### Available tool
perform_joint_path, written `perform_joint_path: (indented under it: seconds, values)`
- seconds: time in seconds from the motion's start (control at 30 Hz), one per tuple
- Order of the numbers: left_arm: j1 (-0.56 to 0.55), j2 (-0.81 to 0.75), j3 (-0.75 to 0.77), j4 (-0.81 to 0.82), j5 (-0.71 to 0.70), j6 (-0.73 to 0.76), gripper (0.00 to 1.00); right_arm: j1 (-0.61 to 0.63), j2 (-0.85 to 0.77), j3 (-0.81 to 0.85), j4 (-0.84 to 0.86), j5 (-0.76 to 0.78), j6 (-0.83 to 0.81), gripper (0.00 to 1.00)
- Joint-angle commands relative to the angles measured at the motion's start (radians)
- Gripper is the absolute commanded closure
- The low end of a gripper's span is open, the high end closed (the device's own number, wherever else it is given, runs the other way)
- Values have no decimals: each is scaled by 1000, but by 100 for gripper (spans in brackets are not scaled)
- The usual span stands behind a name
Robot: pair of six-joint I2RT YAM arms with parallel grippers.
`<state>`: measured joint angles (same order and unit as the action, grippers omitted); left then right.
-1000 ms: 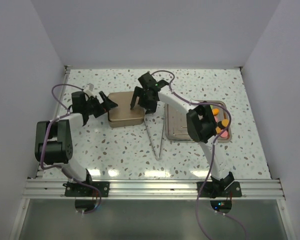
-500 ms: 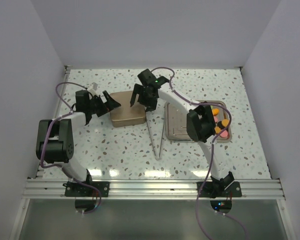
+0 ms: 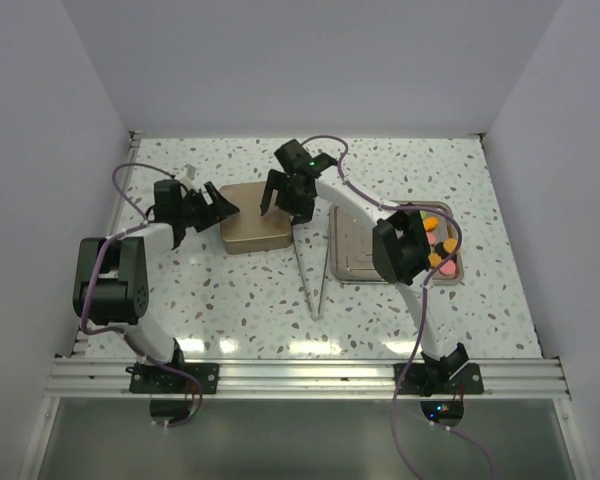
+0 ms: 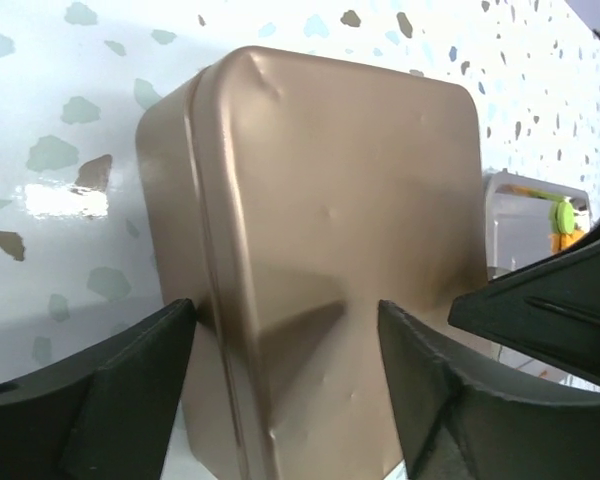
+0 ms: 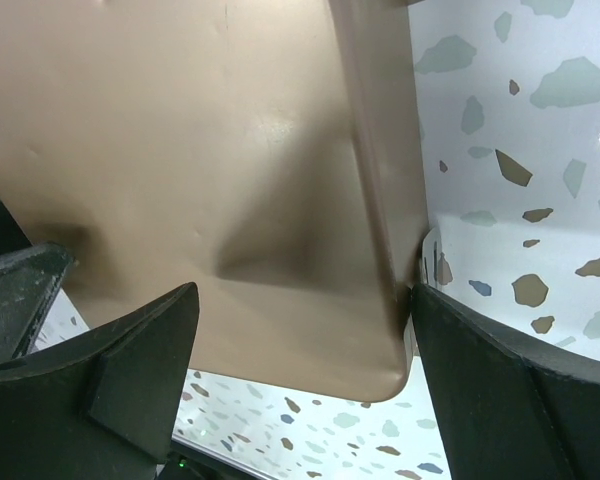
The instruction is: Pack the cookies
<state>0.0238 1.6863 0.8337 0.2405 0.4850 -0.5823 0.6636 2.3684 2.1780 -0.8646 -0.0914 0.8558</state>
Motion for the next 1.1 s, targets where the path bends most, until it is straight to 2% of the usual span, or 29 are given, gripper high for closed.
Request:
perform_joint_path:
  seconds: [0.0,0.03,0.1,0.13,0.2,0.47,0.87,0.97,1.07]
  values:
    - [-9,-25,-2,11,-8,9,25,16,-5,-1,-11,-10,-8,10]
    - [-9,-22,-14,13,-8,6,39,16,-6,-10,-10,-10,-9,10]
    - [-7,-19,-34,19,-14,-11,54,16,-8,-17,-11,-11,-9,11]
    - [-7,-16,-53,22,-19,-14,66,16,-9,-21,-13,-11,-11,11]
    - [-7,-11,-76,26,-33,-24,79,16,-11,-23,-19,-11,-15,11]
    - [-7,-19,-55,-24,-51,-11,80,16,-21,-23,-33,1,-24,11]
    - [8,-118,16,-119,-86,13,82,11,-96,-37,-45,41,-26,10]
    - [11,-149,18,-132,-89,12,80,8,-127,-49,-48,53,-29,10]
    - [19,-180,16,-148,-98,12,73,5,-165,-63,-53,71,-34,8]
